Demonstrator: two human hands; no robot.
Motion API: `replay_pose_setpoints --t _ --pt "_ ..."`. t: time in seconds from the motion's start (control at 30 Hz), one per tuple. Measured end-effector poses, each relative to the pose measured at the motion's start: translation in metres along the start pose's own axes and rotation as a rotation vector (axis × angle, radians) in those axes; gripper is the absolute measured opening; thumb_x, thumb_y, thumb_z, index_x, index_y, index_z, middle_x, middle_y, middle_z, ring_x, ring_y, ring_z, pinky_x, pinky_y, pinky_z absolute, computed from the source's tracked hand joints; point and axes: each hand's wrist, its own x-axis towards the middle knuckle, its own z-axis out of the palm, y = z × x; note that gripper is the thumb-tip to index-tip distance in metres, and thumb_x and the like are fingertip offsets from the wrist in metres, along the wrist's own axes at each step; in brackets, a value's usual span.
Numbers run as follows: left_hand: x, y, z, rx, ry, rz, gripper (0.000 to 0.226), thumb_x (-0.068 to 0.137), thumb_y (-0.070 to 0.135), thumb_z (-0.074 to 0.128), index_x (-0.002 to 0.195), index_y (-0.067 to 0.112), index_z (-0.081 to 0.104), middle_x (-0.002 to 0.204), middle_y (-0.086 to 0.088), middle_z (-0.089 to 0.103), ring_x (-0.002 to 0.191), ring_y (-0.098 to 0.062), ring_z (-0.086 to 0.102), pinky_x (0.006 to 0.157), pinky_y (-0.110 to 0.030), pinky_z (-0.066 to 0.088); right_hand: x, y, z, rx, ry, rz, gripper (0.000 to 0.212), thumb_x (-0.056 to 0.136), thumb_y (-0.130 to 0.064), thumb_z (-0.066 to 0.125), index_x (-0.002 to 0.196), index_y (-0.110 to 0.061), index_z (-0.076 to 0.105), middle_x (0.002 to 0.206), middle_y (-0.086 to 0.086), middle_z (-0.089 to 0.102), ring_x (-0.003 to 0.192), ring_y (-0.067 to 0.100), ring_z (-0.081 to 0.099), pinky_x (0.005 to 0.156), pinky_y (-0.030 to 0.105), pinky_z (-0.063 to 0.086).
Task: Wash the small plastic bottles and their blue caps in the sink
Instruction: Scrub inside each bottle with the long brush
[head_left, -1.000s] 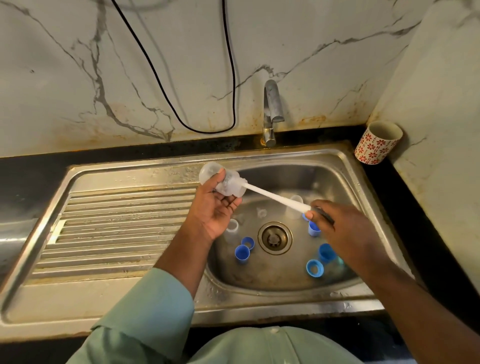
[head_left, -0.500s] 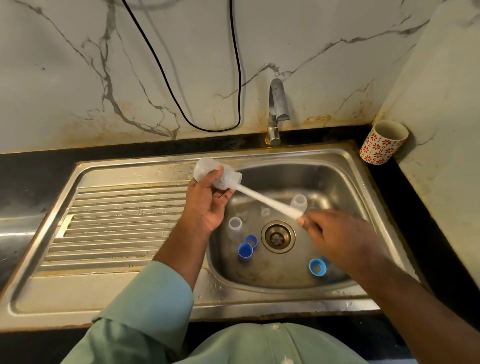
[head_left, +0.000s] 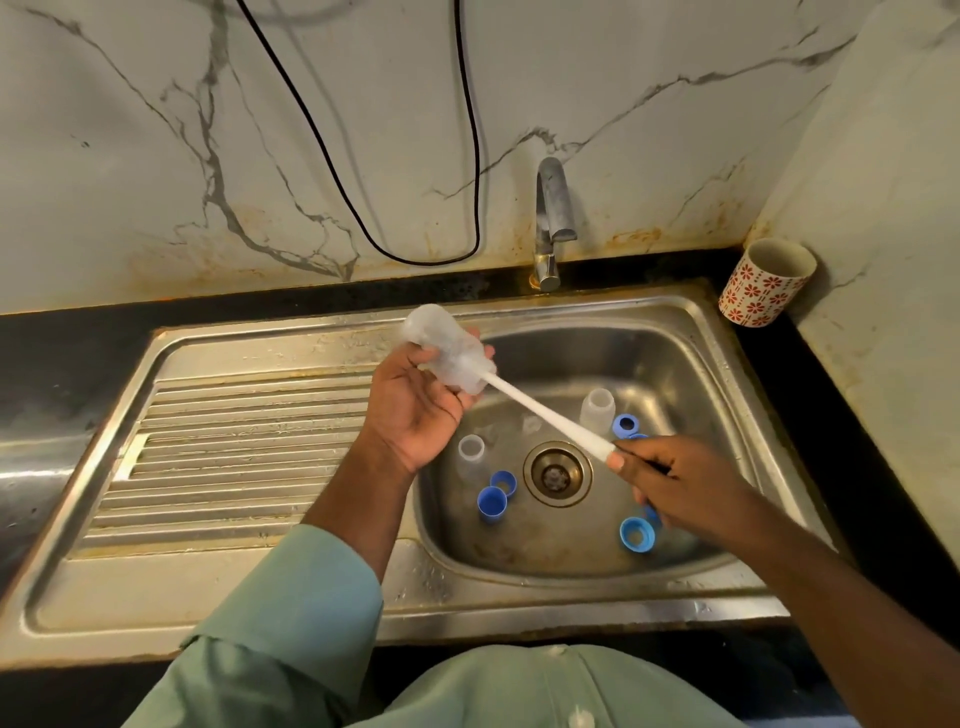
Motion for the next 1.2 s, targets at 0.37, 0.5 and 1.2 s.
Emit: replay_pose_setpoints --t 0.37,0.5,1.2 --pt "0.008 0.003 0.005 -0.030 0.050 0.022 0.052 0.084 0.062 0.060 0.102 0.014 0.061 0.090 -0.006 0.062 0.082 -0.020 0.060 0.083 -0.039 0.053 -0.003 0.003 0.012 -0.187 0.111 -0.089 0.014 0.095 -0.036 0.058 0.092 -0.030 0.070 0.057 -0.003 0.055 0.051 0.006 0.050 0.048 0.015 0.037" --pt "0.005 0.007 -0.001 -0.040 0.081 -0.058 0.033 0.094 0.040 0.047 0.105 0.011 0.059 0.105 -0.012 0.061 0.090 -0.027 0.059 0.087 -0.049 0.052 -0.005 0.000 0.011 -0.326 0.093 -0.089 0.015 0.096 -0.044 0.053 0.090 -0.034 0.063 0.058 -0.008 0.052 0.052 0.005 0.050 0.053 0.017 0.034" --pt "0.004 0.006 0.000 -0.064 0.323 -0.071 0.075 0.088 0.077 0.040 0.121 0.013 0.062 0.098 -0.011 0.067 0.098 -0.027 0.062 0.086 -0.045 0.052 -0.010 0.006 0.018 -0.003 -0.100 -0.108 0.038 0.096 -0.029 0.057 0.060 -0.041 0.057 0.051 -0.014 0.049 0.049 0.004 0.045 0.051 0.014 0.033"
